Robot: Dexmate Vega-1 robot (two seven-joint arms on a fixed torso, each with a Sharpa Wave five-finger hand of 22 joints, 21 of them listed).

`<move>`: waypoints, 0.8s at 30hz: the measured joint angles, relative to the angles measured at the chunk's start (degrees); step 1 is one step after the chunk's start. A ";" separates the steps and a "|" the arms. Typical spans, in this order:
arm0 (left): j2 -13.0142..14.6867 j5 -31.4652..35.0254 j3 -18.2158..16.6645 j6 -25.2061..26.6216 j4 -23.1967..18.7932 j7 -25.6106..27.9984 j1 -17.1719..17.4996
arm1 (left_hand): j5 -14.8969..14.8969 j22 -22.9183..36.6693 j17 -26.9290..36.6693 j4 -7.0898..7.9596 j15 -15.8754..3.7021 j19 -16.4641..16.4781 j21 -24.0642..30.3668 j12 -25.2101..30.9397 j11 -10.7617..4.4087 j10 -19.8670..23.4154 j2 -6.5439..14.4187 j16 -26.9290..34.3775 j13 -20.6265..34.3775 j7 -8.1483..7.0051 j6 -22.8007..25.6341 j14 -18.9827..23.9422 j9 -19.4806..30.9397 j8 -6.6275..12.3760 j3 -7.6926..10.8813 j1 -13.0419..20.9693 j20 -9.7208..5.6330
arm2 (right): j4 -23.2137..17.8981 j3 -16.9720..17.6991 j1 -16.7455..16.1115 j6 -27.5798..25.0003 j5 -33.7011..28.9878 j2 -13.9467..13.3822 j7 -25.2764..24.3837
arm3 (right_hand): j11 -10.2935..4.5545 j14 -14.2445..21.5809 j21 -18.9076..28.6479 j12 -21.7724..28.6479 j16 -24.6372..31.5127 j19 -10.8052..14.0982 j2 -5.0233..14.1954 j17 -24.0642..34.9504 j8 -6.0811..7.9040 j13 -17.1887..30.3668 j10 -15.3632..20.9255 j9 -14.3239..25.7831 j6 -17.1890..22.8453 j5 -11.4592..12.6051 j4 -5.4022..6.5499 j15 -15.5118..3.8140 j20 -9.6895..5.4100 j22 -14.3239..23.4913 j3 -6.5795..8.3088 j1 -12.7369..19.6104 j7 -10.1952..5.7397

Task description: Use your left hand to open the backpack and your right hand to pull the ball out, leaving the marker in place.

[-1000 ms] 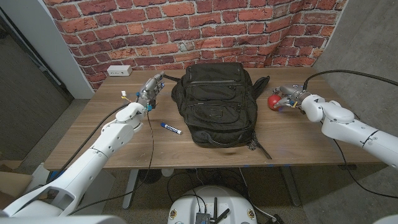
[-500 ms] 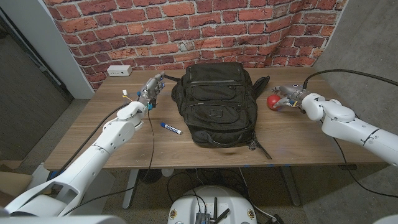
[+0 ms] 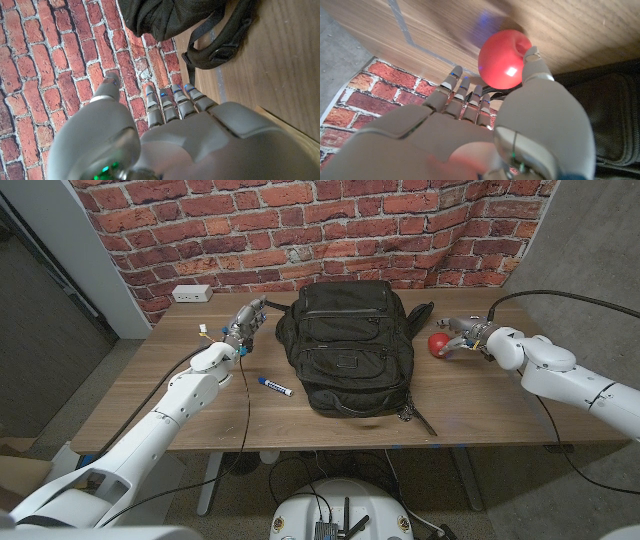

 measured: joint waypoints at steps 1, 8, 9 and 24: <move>-0.01 0.00 0.01 0.00 0.00 0.00 0.00 | 0.00 -0.03 0.00 -0.06 0.00 0.00 0.00 0.00 0.00 0.00 0.00 0.00 0.00 0.00 0.00 0.00 0.00 0.00 -0.06 0.00 0.00 | 0.00 0.00 0.00 0.16 0.13 0.00 0.17 | 0.24 -0.38 0.00 0.00 -0.18 -0.23 0.00 -0.19 -0.25 -0.19 -0.58 0.00 -0.49 0.00 0.00 0.38 0.23 0.00 0.00 0.00 0.04; -0.11 0.10 0.07 0.37 -0.16 0.52 0.00 | 0.00 -0.05 0.00 -0.24 0.00 0.00 0.00 0.00 0.00 0.00 0.00 0.00 0.00 0.00 0.00 0.00 0.00 0.00 -0.24 0.00 0.00 | 0.68 0.59 0.70 2.22 1.86 -0.87 2.00 | 1.85 -3.17 -0.45 0.00 -0.83 -2.51 -1.21 -1.39 -0.70 -1.41 -3.50 -0.28 -3.33 0.00 0.43 2.57 1.66 0.00 -0.43 -1.21 0.50; -0.12 0.10 0.08 0.37 -0.20 0.52 0.01 | 0.00 -0.05 0.00 -0.24 0.00 0.00 0.00 0.00 0.00 0.00 0.00 0.00 0.00 0.00 0.00 0.00 0.00 0.00 -0.24 0.00 0.00 | 0.78 0.72 0.77 2.56 2.15 -1.01 2.24 | 1.96 -3.45 -0.45 0.00 -0.83 -2.79 -1.21 -1.61 -0.70 -1.59 -3.76 -0.28 -3.40 0.00 0.43 2.85 1.77 0.01 -0.43 -1.21 0.57; -0.11 0.37 0.10 0.39 -1.84 1.59 1.28 | 0.00 -0.05 0.00 -0.56 0.13 0.00 0.00 0.00 -0.01 -0.02 0.23 0.00 0.00 0.00 0.00 -0.13 0.00 0.00 0.08 -0.23 0.00 | 1.66 2.20 0.94 7.16 6.53 -2.16 4.38 | 3.17 -5.60 -0.44 0.00 -0.83 -4.07 -1.34 -2.52 -0.70 -2.94 -6.20 -0.27 -5.56 0.00 1.45 4.36 2.43 0.01 -1.47 -4.25 0.94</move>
